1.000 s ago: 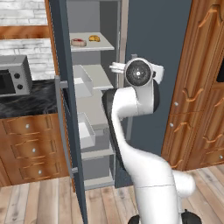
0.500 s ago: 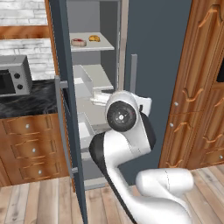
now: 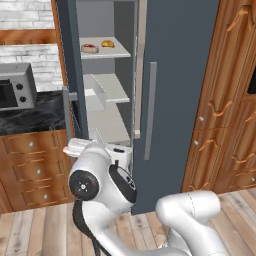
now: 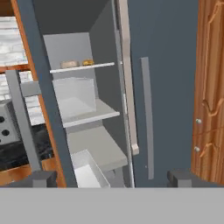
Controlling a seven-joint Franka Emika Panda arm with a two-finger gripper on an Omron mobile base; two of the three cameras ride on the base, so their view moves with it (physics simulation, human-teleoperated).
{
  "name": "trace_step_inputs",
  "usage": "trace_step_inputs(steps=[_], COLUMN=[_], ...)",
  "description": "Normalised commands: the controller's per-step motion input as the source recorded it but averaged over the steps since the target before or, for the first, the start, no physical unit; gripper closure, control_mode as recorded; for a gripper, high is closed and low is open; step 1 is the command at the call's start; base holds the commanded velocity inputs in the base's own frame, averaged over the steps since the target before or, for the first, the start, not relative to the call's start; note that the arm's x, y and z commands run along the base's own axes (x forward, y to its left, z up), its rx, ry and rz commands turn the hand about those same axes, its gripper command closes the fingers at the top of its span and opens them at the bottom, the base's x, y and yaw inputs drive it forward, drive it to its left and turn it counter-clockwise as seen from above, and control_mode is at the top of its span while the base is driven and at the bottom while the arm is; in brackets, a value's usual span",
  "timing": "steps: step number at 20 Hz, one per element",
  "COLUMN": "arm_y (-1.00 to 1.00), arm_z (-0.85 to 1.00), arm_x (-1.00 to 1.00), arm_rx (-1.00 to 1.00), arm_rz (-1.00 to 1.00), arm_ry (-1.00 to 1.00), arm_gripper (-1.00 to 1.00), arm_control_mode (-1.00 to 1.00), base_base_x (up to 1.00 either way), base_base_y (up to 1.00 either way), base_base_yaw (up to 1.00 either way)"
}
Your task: There's a steak in the fridge that needs to be moved to the freezer for freezing. Pick up the steak from the fridge, place it on any shelf in the freezer, and close the fridge and freezer doors when done.
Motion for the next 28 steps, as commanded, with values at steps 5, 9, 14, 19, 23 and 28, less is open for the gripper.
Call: trace_step_inputs(steps=[5,9,14,19,23,28], arm_y=[0.82,0.66,0.45,0.12,0.00,0.03], arm_z=[-0.33,-0.26,-0.38,-0.36,-0.26,-0.21], arm_x=[0.13,0.31,0.40,0.56,0.69,0.55], arm_rx=[0.00,-0.03,-0.04,-0.02,0.00,-0.01], arm_rz=[-0.16,-0.17,-0.19,-0.10,0.00,-0.02], arm_ry=[-0.09,-0.01,0.01,0.06,0.06,0.00], arm_gripper=[-1.00,-1.00,-1.00,-1.00,-1.00,-1.00], arm_control_mode=[-1.00,-1.00,-1.00,-1.00,-1.00,-1.00], base_base_x=[0.00,0.00,0.00,0.00,0.00,0.00], base_base_y=[0.00,0.00,0.00,0.00,0.00,0.00], base_base_yaw=[0.00,0.00,0.00,0.00,0.00,0.00])
